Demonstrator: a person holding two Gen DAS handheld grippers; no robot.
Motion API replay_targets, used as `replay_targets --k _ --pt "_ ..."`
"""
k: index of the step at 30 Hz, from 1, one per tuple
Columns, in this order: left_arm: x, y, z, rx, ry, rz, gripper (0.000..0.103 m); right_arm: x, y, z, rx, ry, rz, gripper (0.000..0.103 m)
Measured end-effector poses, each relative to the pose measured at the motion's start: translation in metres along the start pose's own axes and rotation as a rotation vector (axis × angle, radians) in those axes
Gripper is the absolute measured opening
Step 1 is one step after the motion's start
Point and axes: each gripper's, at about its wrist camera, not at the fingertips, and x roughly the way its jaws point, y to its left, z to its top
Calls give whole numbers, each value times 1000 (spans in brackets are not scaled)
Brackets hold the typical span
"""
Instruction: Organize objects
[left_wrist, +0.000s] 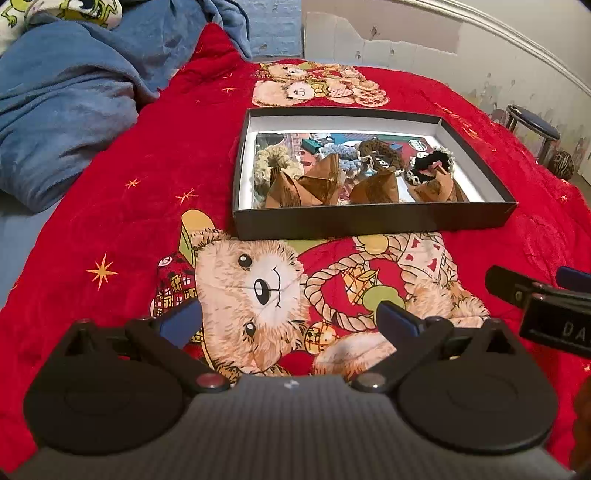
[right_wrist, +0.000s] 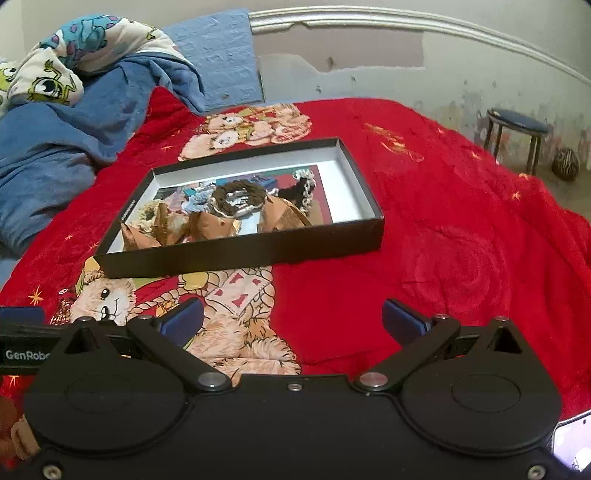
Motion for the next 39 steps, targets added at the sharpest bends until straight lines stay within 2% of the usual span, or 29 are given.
replay_targets --k 6,12,22,27,30,35,39 --pt "6 1 0 -3 17 3 103 10 -5 0 31 8 -11 103" --pt "10 -2 -5 7 30 8 103 23 -4 5 19 -20 -82 103" --pt "13 -2 -7 9 33 14 103 16 -13 7 75 23 24 103" --pt "14 -2 -7 12 40 7 103 22 -5 0 -13 41 -69 103" --pt "16 -3 -8 17 58 -17 103 23 -3 -2 -22 44 -124 103" --pt "20 -6 -11 10 96 -50 103 22 -7 -2 -3 49 -111 103" --pt "21 -6 -12 5 101 -45 103 26 -4 -4 -25 62 -113 103"
